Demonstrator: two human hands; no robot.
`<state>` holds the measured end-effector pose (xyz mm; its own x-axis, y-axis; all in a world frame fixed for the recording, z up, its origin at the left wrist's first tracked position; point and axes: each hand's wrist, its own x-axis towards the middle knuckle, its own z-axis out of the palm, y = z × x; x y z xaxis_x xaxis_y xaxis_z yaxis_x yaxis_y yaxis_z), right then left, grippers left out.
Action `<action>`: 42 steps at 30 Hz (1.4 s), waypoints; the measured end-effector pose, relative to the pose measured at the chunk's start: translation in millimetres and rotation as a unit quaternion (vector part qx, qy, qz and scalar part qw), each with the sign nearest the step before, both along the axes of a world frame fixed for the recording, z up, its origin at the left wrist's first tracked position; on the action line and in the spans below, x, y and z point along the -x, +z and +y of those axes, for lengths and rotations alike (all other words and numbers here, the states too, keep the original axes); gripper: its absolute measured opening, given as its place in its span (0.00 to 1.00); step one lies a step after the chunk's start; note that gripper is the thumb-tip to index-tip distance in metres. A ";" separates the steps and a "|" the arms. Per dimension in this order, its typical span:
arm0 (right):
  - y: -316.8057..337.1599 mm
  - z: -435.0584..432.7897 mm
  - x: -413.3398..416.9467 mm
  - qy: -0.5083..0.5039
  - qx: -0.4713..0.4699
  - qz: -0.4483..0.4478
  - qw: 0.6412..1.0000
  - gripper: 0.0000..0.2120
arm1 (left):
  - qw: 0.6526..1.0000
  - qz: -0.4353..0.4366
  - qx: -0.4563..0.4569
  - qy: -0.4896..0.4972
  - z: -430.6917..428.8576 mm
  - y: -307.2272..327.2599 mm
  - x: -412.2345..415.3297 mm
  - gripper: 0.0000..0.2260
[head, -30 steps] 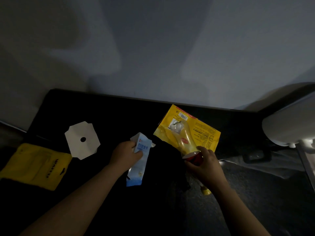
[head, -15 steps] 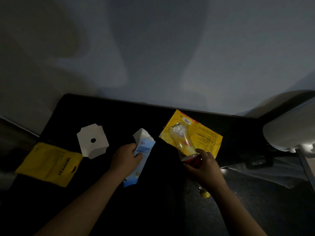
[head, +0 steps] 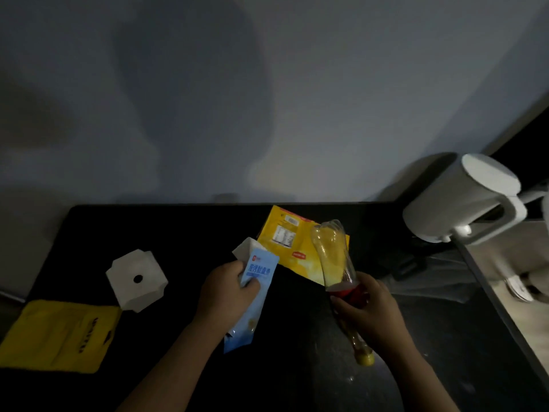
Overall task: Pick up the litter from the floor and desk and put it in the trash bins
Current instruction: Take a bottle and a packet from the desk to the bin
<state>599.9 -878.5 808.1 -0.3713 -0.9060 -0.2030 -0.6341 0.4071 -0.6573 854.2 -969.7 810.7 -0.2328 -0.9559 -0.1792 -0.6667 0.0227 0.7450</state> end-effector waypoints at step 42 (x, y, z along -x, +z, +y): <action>117.8 561.3 502.6 -0.578 0.168 0.059 0.797 0.38 | 0.838 0.096 0.084 -0.530 399.9 120.4 731.5 0.05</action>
